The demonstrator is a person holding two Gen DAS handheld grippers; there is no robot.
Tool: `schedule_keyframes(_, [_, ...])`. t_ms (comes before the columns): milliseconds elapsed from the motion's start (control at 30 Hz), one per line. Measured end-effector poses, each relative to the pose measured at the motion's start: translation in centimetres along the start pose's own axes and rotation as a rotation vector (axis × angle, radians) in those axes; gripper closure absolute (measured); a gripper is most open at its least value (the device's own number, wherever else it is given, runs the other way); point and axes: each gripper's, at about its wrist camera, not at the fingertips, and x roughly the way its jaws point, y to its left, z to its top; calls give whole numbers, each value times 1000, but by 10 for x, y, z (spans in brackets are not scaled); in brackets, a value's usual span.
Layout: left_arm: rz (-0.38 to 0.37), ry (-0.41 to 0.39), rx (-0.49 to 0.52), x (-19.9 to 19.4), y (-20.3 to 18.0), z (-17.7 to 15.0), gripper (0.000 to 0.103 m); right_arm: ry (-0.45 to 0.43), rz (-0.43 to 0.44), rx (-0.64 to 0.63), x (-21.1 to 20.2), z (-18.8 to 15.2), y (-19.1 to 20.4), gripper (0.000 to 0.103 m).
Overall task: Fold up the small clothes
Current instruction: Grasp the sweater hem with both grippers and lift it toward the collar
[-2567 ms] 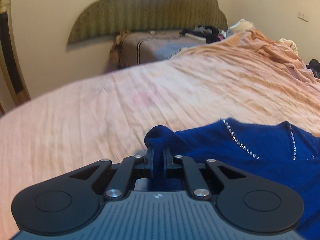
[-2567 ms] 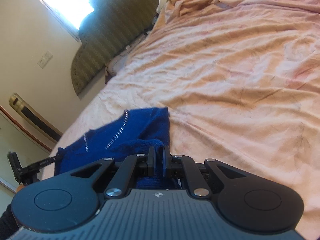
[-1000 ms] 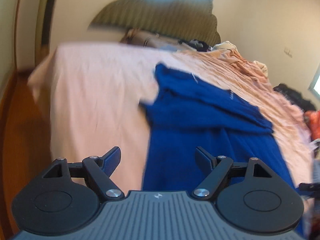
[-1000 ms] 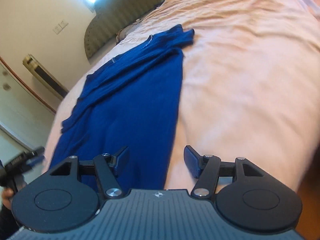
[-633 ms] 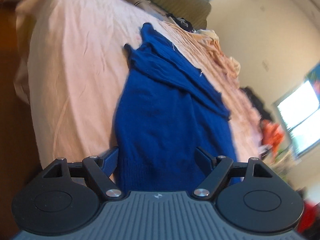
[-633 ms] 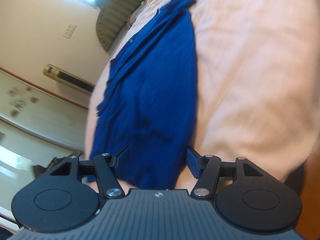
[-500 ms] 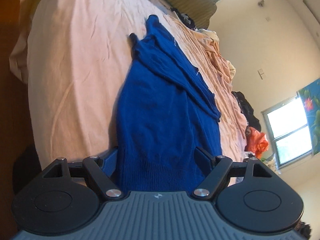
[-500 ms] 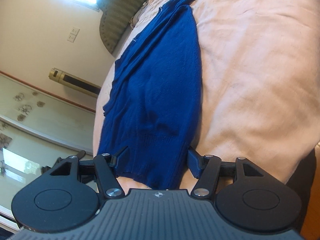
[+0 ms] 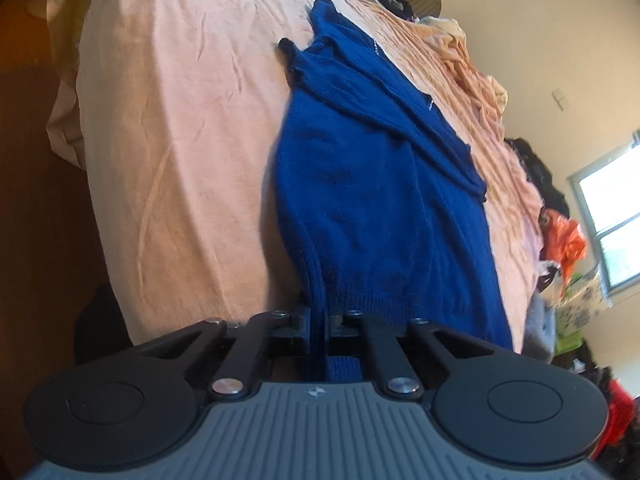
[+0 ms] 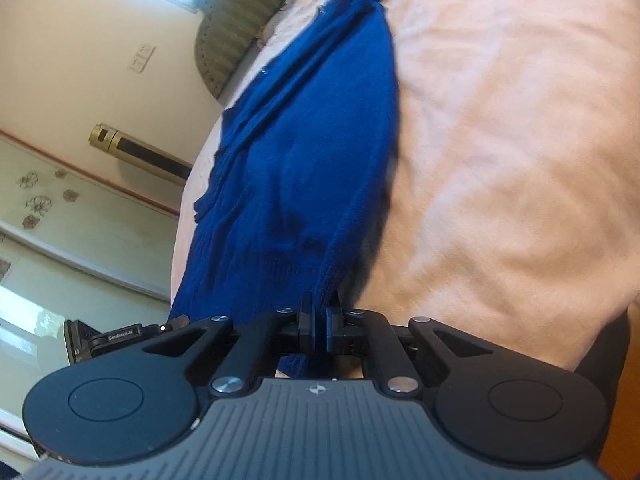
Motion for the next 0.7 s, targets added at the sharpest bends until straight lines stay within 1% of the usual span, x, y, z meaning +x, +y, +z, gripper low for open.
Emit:
schedule_keyframes(100, [38, -23, 86, -15, -12, 2, 99, 4, -40, -84, -22, 8, 14, 94])
schedule_keyframes(167, [60, -29, 148, -26, -16, 2, 99, 11, -80, -92, -36, 12, 9, 95])
schedule_keyframes(200, [72, -21, 161, -26, -14, 1, 99, 19, -93, -77, -37, 13, 3, 95])
schedule_keyframes(267, [93, 12, 155, -19, -8, -3, 99, 42, -94, -52, -32, 11, -4, 95])
schedule_keyframes(400, [96, 0, 143, -17, -8, -4, 99, 50, -108, -52, -19, 3, -6, 93])
schedule_keyframes(433, [89, 3, 141, -18, -8, -4, 99, 47, -98, -42, -19, 3, -7, 88])
schedule_keyframes(467, [82, 6, 147, -19, -9, -4, 99, 38, -87, -28, -22, 4, -9, 86])
schedule_keyframes(533, [65, 0, 150, -24, -9, -2, 98, 15, -77, -2, -29, 11, -10, 61])
schedule_keyframes(600, [50, -9, 143, -27, -8, 4, 96, -73, -68, -12, -38, 26, -7, 47])
schedule_keyframes(633, [49, -15, 141, -27, -9, 9, 95, -117, -64, -14, -43, 37, -7, 43])
schedule_keyframes(700, [74, -31, 145, -21, -14, 24, 92, -182, -54, 6, -42, 62, -10, 43])
